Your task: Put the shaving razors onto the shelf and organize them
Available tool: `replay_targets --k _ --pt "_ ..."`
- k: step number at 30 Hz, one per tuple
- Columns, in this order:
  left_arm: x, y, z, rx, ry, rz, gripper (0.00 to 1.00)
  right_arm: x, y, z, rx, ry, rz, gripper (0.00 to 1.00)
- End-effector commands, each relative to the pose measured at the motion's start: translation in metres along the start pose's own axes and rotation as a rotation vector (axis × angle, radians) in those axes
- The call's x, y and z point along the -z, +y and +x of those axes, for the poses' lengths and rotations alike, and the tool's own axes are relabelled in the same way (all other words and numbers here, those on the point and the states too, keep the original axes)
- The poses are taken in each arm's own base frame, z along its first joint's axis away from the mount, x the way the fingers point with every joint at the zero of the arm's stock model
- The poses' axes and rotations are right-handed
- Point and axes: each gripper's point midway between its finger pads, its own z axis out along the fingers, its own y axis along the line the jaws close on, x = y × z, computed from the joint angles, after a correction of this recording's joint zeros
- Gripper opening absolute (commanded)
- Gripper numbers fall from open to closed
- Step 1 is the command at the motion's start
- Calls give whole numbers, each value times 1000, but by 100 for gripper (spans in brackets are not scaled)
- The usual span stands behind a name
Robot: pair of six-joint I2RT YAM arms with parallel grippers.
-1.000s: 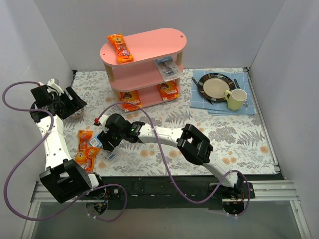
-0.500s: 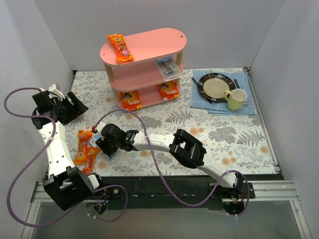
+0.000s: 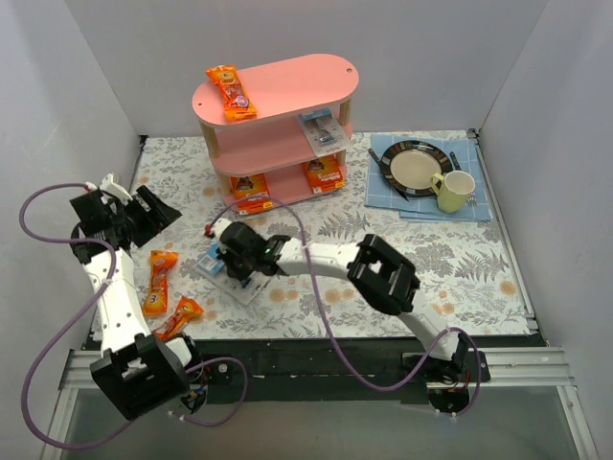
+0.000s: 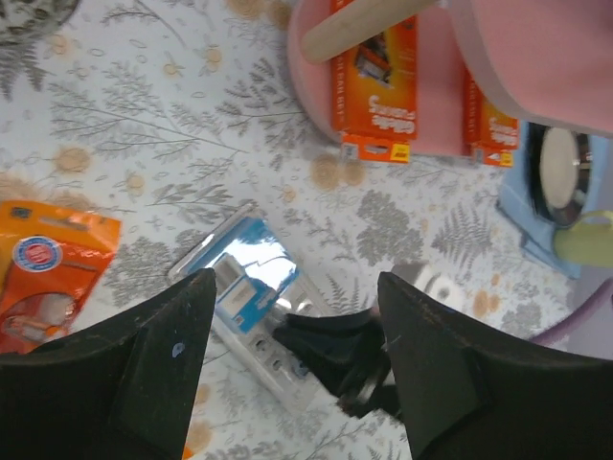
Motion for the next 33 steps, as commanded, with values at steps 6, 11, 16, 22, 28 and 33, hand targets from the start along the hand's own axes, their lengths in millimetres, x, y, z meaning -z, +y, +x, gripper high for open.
replay_targets --k 6,11,16,22,28,33 --pt "32 -100 82 -85 119 684 69 156 -124 -48 -524 -134 159 1" --pt "34 -116 127 -95 279 787 69 182 -130 -58 -591 -212 166 1" --pt "34 -126 143 -68 389 846 71 180 -134 -69 -579 -227 182 1" --pt "24 -134 150 -40 457 832 72 179 -154 -80 -574 -256 296 1" --pt "6 -152 156 -52 518 828 73 186 -161 -99 -562 -313 376 1" --pt "-16 -168 157 -59 533 789 76 187 -154 -116 -559 -347 366 1"
